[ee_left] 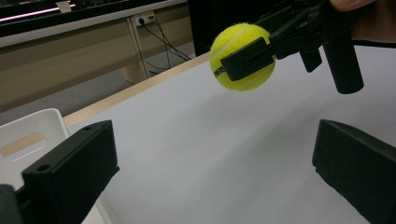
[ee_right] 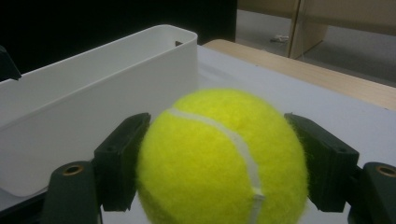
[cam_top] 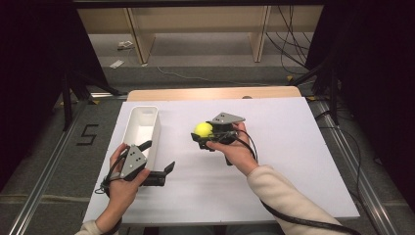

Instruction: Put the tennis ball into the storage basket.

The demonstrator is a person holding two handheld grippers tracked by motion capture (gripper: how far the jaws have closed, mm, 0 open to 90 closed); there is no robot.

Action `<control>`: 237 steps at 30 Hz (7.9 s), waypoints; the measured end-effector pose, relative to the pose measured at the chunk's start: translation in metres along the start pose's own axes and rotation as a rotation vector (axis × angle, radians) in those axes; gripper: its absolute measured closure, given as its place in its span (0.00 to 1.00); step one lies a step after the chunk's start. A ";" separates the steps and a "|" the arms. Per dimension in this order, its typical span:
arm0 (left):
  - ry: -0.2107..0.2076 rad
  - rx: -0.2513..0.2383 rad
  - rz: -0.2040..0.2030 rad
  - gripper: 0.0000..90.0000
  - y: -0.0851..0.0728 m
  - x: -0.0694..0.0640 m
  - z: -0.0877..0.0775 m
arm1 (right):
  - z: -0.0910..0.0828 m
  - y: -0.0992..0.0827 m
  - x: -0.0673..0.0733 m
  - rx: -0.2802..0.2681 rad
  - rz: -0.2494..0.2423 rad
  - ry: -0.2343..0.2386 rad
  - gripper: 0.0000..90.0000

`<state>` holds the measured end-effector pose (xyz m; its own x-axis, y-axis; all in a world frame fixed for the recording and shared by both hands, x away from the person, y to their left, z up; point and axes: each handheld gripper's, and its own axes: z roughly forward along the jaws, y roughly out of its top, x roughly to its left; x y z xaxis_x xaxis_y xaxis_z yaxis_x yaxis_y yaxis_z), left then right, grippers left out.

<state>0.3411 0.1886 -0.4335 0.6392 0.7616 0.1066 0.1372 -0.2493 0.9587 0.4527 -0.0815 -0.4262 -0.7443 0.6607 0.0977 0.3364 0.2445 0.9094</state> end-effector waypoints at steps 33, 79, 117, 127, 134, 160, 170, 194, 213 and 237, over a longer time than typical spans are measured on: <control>-0.002 -0.006 -0.010 0.00 0.000 0.000 0.000 | 0.011 0.011 0.013 0.013 -0.019 0.014 0.29; -0.004 -0.004 -0.006 0.00 0.000 0.000 0.000 | 0.025 0.014 0.026 0.024 -0.035 0.043 0.29; -0.003 -0.007 -0.008 0.00 0.000 0.000 -0.001 | 0.034 0.024 0.038 0.023 -0.054 0.060 0.30; -0.005 -0.005 -0.005 0.00 0.000 0.000 -0.001 | 0.037 0.027 0.040 0.023 -0.062 0.060 0.30; -0.005 -0.005 -0.005 0.00 0.000 0.000 -0.001 | 0.040 0.031 0.042 0.030 -0.072 0.064 0.30; -0.008 -0.005 -0.008 0.00 0.000 -0.001 -0.001 | 0.052 0.041 0.043 0.046 -0.083 0.059 0.30; -0.009 -0.005 -0.007 0.00 0.000 -0.001 -0.001 | 0.057 0.046 0.045 0.046 -0.092 0.061 0.30; -0.010 -0.008 -0.004 0.00 0.000 -0.001 -0.001 | 0.071 0.058 0.055 0.051 -0.105 0.072 0.30; -0.012 -0.005 -0.002 0.00 0.000 -0.001 -0.001 | 0.078 0.066 0.060 0.054 -0.117 0.078 0.30; -0.014 -0.004 -0.002 0.00 0.000 -0.001 -0.001 | 0.091 0.069 0.064 0.065 -0.128 0.084 0.30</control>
<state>0.3398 0.1880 -0.4336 0.6495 0.7536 0.1008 0.1358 -0.2454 0.9599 0.4807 0.0422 -0.3935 -0.8283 0.5599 0.0188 0.2705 0.3703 0.8886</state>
